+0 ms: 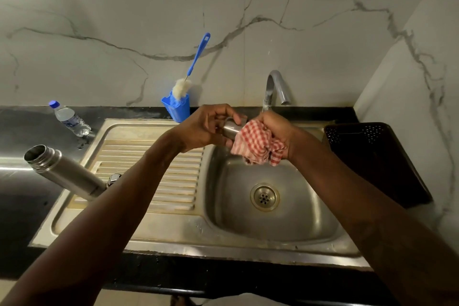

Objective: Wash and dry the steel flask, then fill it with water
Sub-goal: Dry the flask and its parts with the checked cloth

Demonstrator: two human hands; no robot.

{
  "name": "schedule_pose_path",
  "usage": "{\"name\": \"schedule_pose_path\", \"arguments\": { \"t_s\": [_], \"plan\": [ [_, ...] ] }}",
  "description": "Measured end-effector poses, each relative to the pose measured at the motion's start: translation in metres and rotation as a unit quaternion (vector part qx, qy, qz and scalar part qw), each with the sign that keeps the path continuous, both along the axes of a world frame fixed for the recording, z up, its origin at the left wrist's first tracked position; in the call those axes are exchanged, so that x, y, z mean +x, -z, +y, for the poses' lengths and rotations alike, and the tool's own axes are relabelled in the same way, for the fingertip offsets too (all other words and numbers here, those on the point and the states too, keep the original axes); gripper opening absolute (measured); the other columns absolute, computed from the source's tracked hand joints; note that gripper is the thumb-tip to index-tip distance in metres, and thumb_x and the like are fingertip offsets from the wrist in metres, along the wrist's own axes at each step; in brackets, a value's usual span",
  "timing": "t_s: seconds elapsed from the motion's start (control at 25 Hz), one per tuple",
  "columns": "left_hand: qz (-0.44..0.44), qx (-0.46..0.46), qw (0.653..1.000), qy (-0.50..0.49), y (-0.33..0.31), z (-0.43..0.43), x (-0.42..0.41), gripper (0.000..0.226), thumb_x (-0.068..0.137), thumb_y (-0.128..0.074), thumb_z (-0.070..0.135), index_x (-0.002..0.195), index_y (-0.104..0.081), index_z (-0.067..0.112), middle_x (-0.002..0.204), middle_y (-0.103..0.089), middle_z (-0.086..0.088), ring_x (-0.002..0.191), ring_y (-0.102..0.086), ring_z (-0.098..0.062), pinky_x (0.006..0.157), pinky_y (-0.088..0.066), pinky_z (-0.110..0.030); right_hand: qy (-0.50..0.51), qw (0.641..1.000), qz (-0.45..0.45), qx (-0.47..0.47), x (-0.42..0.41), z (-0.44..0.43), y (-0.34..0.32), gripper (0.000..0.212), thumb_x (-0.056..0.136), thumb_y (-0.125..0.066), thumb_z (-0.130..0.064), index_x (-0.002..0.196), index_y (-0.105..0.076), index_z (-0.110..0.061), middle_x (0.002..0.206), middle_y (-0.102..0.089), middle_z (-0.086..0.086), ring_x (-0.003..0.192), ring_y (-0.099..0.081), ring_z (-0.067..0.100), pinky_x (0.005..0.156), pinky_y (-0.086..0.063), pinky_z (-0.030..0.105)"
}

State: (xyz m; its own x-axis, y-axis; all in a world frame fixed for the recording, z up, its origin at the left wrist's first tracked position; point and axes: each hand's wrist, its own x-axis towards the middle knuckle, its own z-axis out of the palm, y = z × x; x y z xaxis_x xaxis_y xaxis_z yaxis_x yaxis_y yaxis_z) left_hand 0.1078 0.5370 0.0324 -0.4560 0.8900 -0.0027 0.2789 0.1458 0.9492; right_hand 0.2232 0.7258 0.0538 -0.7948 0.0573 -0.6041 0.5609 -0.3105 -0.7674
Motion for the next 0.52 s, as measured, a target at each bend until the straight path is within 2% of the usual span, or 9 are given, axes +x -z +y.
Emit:
{"name": "schedule_pose_path", "arguments": {
  "t_s": [0.08, 0.16, 0.2, 0.24, 0.28, 0.32, 0.36, 0.44, 0.52],
  "plan": [
    [0.036, 0.013, 0.999, 0.003, -0.007, 0.009, 0.003, 0.058, 0.074, -0.082, -0.016, 0.124, -0.055, -0.003, 0.141, -0.061, -0.015, 0.128, -0.064, -0.03, 0.099, -0.058, -0.043, 0.056, 0.994, 0.01, -0.093, 0.002, 0.01, 0.004, 0.021, 0.099, -0.048, -0.017, 0.104, -0.063, -0.002, 0.071, -0.073, 0.009, 0.078, -0.065, 0.021, 0.072, -0.053, 0.033],
    [-0.003, 0.018, 0.999, -0.032, -0.009, 0.017, 0.007, 0.069, 0.077, -0.086, 0.002, 0.137, -0.052, 0.004, 0.139, -0.062, -0.011, 0.127, -0.063, -0.026, 0.102, -0.057, -0.046, 0.024, 0.995, 0.049, -0.082, 0.001, 0.008, 0.004, 0.02, 0.101, -0.05, -0.016, 0.105, -0.065, -0.004, 0.072, -0.073, 0.005, 0.072, -0.068, 0.017, 0.07, -0.055, 0.032],
    [-0.063, 0.014, 0.996, -0.069, -0.008, 0.021, 0.008, 0.076, 0.078, -0.084, 0.014, 0.146, -0.051, 0.012, 0.138, -0.063, -0.008, 0.126, -0.064, -0.027, 0.102, -0.056, -0.049, -0.003, 0.996, 0.081, -0.032, -0.001, 0.004, 0.004, 0.021, 0.104, -0.049, -0.017, 0.103, -0.067, -0.006, 0.075, -0.073, 0.003, 0.071, -0.069, 0.016, 0.072, -0.057, 0.032],
    [-0.11, -0.001, 0.989, -0.098, -0.006, 0.024, 0.008, 0.079, 0.079, -0.079, 0.026, 0.152, -0.048, 0.022, 0.136, -0.065, -0.005, 0.125, -0.065, -0.029, 0.1, -0.057, -0.051, -0.031, 0.991, 0.119, 0.057, -0.003, 0.002, 0.006, 0.026, 0.108, -0.047, -0.022, 0.103, -0.069, -0.009, 0.081, -0.074, 0.002, 0.075, -0.071, 0.016, 0.079, -0.059, 0.034],
    [-0.149, -0.013, 0.983, -0.109, -0.004, 0.025, 0.007, 0.078, 0.083, -0.073, 0.034, 0.155, -0.045, 0.03, 0.137, -0.065, -0.003, 0.125, -0.066, -0.031, 0.098, -0.058, -0.054, -0.06, 0.969, 0.158, 0.178, -0.004, 0.002, 0.01, 0.031, 0.11, -0.044, -0.028, 0.108, -0.071, -0.012, 0.09, -0.075, 0.0, 0.083, -0.072, 0.016, 0.088, -0.059, 0.037],
    [-0.18, -0.024, 0.978, -0.102, -0.004, 0.025, 0.004, 0.073, 0.088, -0.066, 0.036, 0.157, -0.042, 0.036, 0.141, -0.063, -0.004, 0.126, -0.065, -0.033, 0.096, -0.058, -0.058, -0.088, 0.933, 0.193, 0.291, -0.004, 0.003, 0.014, 0.033, 0.111, -0.043, -0.032, 0.114, -0.071, -0.014, 0.098, -0.074, -0.003, 0.089, -0.071, 0.015, 0.092, -0.057, 0.038],
    [-0.221, -0.017, 0.972, -0.082, -0.005, 0.022, -0.001, 0.065, 0.094, -0.058, 0.038, 0.157, -0.042, 0.038, 0.146, -0.06, -0.009, 0.128, -0.063, -0.036, 0.096, -0.056, -0.063, -0.106, 0.899, 0.219, 0.364, -0.004, 0.005, 0.019, 0.033, 0.111, -0.043, -0.033, 0.12, -0.07, -0.016, 0.102, -0.072, -0.006, 0.091, -0.069, 0.013, 0.091, -0.056, 0.036],
    [-0.288, -0.003, 0.955, -0.074, -0.01, 0.02, -0.005, 0.053, 0.105, -0.038, 0.05, 0.152, -0.053, 0.031, 0.144, -0.06, -0.019, 0.124, -0.063, -0.041, 0.094, -0.056, -0.065, -0.123, 0.867, 0.248, 0.415, 0.001, 0.012, 0.028, 0.031, 0.11, -0.045, -0.033, 0.129, -0.066, -0.02, 0.111, -0.072, -0.003, 0.093, -0.066, 0.01, 0.086, -0.051, 0.032],
    [-0.253, -0.075, 0.956, -0.131, -0.014, 0.026, 0.0, 0.076, 0.105, -0.02, 0.07, 0.13, -0.068, 0.018, 0.117, -0.074, -0.02, 0.099, -0.074, -0.035, 0.072, -0.063, -0.046, -0.15, 0.814, 0.282, 0.485, 0.005, 0.016, 0.037, 0.033, 0.109, -0.048, -0.032, 0.137, -0.062, -0.023, 0.115, -0.072, 0.005, 0.092, -0.068, 0.014, 0.083, -0.056, 0.034]
  ]
}}
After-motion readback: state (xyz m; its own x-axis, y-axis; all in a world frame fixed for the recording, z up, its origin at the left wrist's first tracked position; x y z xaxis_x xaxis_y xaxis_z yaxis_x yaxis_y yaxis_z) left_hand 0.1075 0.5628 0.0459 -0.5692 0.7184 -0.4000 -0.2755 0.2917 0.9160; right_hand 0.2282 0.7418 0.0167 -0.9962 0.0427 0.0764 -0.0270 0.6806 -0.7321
